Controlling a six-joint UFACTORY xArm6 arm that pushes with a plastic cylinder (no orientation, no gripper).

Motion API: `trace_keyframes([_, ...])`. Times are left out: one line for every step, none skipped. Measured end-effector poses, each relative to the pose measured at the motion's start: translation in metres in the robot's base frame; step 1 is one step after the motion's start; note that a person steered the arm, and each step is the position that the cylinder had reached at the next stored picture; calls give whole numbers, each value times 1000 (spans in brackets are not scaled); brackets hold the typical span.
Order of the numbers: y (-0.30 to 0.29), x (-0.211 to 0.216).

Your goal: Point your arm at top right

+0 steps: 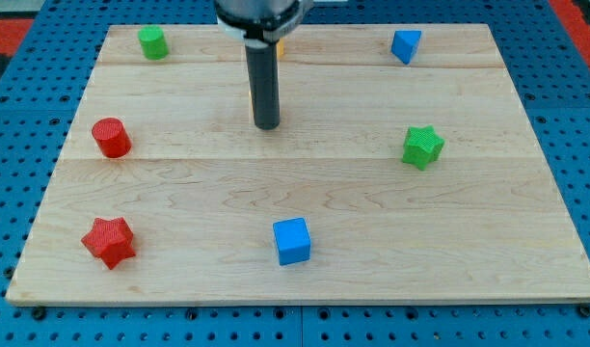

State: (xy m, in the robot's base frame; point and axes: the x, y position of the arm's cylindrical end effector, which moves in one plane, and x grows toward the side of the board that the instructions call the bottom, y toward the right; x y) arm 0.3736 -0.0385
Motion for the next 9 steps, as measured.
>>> trace_keyframes([-2, -48])
trace_keyframes([-4, -75])
trace_keyframes([39, -63])
trace_keyframes([155, -64])
trace_keyframes([256, -89])
trace_keyframes([295, -93])
trace_keyframes([296, -94])
trace_keyframes([303, -94])
trace_keyframes([339, -117])
